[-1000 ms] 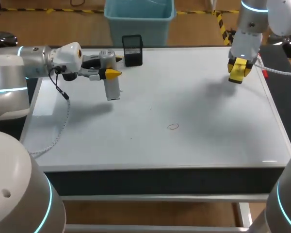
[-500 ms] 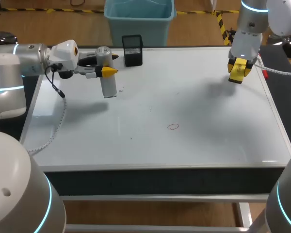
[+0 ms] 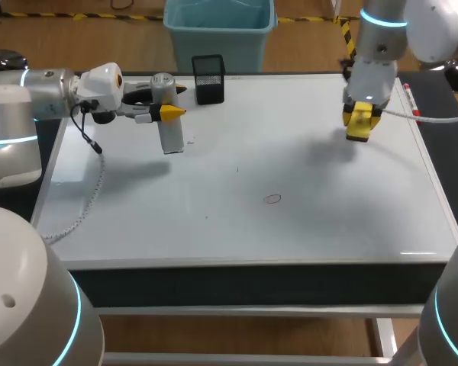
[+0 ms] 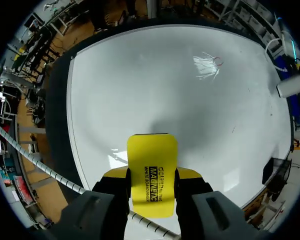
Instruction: Pick up the inspection probe, press it on each red-marked spot on the whiteboard one by one, put down the probe, pick up the eraser, and wipe off all the red marks.
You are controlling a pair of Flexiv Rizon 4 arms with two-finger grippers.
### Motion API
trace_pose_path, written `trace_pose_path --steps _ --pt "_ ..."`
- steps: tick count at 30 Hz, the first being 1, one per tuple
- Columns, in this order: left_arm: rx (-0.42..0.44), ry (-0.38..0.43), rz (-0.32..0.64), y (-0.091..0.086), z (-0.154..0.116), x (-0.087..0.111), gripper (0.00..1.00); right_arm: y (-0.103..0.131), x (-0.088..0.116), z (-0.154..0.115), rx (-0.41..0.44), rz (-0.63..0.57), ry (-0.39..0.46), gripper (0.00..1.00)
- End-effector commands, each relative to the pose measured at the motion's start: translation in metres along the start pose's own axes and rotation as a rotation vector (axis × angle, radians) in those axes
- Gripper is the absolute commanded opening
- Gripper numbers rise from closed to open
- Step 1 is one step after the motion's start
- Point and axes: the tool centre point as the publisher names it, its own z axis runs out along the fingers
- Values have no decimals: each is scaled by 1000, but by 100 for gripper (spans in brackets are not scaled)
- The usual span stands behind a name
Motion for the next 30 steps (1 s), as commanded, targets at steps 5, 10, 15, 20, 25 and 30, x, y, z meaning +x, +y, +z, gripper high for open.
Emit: trace_pose_path --steps 5,10,15,20,25,30 --pt "-2 -2 0 -2 0 0 0 98 -28 -9 67 -124 2 0" --pt "-2 -2 0 -2 0 0 0 144 -43 -9 71 -175 -28 0" --pt "-2 -2 0 -2 0 0 0 179 -58 -5 62 -211 -56 0" --pt "-2 -2 0 -2 0 0 0 205 -79 6 78 -269 -24 0" --pt "-2 -2 0 -2 0 0 0 222 -99 18 82 -311 -20 0" --pt "-2 -2 0 -2 0 0 0 229 -117 27 91 -352 -10 0"
